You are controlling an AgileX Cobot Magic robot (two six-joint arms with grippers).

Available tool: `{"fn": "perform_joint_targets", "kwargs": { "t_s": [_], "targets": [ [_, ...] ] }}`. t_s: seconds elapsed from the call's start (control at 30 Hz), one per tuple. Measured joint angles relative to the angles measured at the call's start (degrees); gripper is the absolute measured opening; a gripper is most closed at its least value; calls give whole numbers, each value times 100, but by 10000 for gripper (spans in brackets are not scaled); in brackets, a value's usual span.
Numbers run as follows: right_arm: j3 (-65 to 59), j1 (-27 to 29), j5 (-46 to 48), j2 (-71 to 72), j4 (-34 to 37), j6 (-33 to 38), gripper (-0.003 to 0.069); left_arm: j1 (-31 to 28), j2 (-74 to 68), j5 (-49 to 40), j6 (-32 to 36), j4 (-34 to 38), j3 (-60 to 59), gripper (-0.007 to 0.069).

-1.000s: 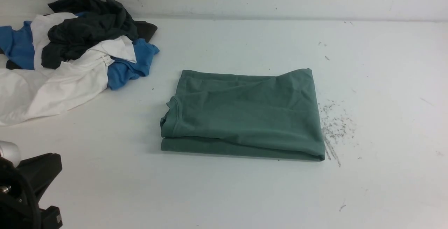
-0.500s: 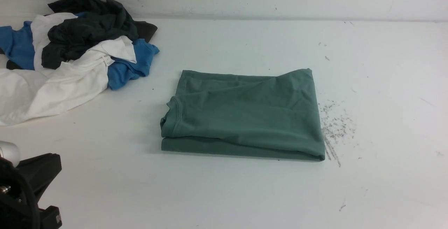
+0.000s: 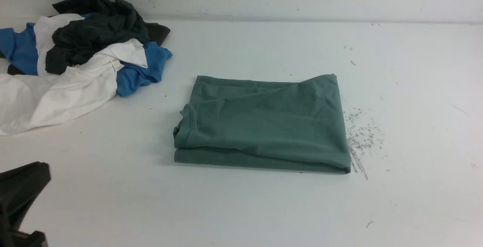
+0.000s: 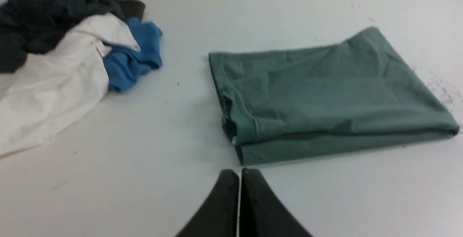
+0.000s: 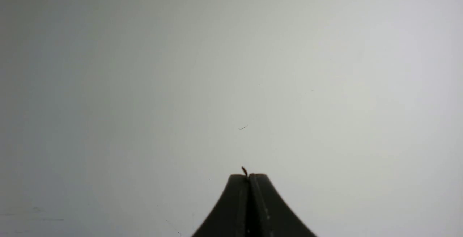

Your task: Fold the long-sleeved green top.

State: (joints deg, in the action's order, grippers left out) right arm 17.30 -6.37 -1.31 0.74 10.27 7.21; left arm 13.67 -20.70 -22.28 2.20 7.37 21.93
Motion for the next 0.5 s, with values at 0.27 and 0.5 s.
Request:
{"fn": "perform_joint_targets", "kwargs": {
  "t_s": [0.27,0.5],
  "targets": [
    [0,0,10,0,0,0,-15,-1230,1722,73,38,-376,-1498,-4],
    [-5,0,19,0,-13,0,-15,-1312,2131,90,69,-567,-2308,-4]
  ]
}}
